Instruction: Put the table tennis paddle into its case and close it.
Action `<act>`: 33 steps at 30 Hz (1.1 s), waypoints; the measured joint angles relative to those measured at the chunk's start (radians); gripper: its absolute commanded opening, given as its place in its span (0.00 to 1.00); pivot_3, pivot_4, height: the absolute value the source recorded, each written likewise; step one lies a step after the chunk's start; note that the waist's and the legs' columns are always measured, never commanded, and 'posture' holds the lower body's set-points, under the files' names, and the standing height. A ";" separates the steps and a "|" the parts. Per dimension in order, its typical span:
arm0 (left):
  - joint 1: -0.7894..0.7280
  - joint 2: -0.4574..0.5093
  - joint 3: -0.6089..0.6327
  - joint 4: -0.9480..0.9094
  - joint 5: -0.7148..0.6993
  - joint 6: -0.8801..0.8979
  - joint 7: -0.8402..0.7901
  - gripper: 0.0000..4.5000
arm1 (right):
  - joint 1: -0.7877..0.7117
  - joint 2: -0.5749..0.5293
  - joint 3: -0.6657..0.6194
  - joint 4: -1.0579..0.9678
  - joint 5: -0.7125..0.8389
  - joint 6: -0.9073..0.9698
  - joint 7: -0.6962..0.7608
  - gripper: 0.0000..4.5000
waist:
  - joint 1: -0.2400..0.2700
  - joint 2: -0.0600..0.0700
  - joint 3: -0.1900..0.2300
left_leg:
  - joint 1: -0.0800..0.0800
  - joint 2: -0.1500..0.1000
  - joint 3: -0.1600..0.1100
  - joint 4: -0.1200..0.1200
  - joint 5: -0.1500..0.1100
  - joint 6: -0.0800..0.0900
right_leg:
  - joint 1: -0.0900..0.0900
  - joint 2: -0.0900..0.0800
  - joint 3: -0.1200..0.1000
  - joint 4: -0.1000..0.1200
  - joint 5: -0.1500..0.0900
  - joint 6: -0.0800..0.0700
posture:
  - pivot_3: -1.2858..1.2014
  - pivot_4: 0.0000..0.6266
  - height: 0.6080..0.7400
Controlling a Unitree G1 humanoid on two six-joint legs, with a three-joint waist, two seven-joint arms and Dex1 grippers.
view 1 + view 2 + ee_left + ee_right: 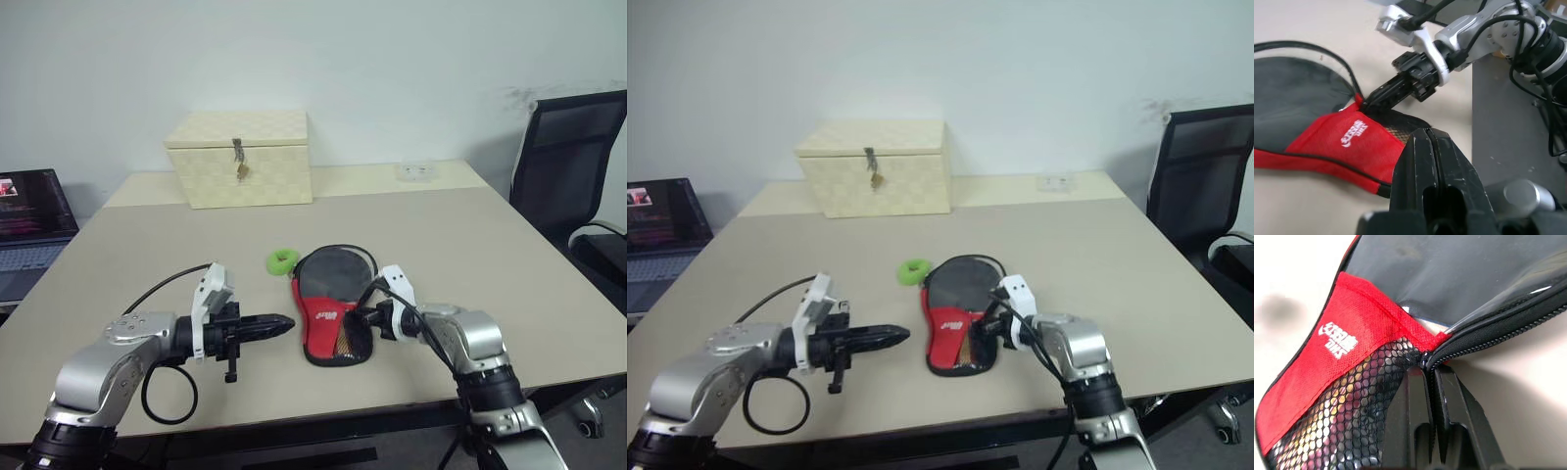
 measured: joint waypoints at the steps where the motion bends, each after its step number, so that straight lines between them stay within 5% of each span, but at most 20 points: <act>1: 0.006 0.007 0.006 -0.007 -0.005 0.001 -0.001 0.00 | 0.016 0.001 0.004 -0.033 0.012 0.024 -0.009 0.00 | 0.003 0.000 0.000 | -0.001 0.000 0.000 0.000 0.000 0.000 | -0.001 0.000 -0.001 0.000 0.000 0.000 | 0.52 0.24 1.00; 12: 0.072 0.056 0.041 -0.028 -0.039 0.016 -0.020 0.00 | 0.121 -0.046 0.012 -0.238 0.097 0.157 -0.050 0.00 | 0.027 0.001 0.000 | -0.003 -0.002 0.000 0.000 0.000 0.000 | -0.002 -0.003 -0.003 -0.001 -0.001 0.000 | 0.52 0.24 1.00; 28: 0.057 0.058 0.039 -0.028 -0.040 0.015 -0.018 0.00 | 0.129 -0.101 0.012 -0.258 0.176 0.167 -0.086 0.00 | 0.029 0.000 0.001 | -0.004 -0.004 0.000 0.000 0.000 0.000 | -0.002 -0.004 -0.003 -0.002 -0.001 0.000 | 0.52 0.24 1.00; 33: 0.040 0.053 0.037 -0.024 -0.037 0.013 -0.004 0.00 | 0.130 -0.095 0.002 -0.271 0.196 0.193 -0.110 0.30 | 0.029 0.000 0.001 | -0.004 -0.003 0.000 0.000 0.000 0.000 | -0.002 -0.004 -0.003 -0.002 -0.001 0.000 | 0.52 0.24 1.00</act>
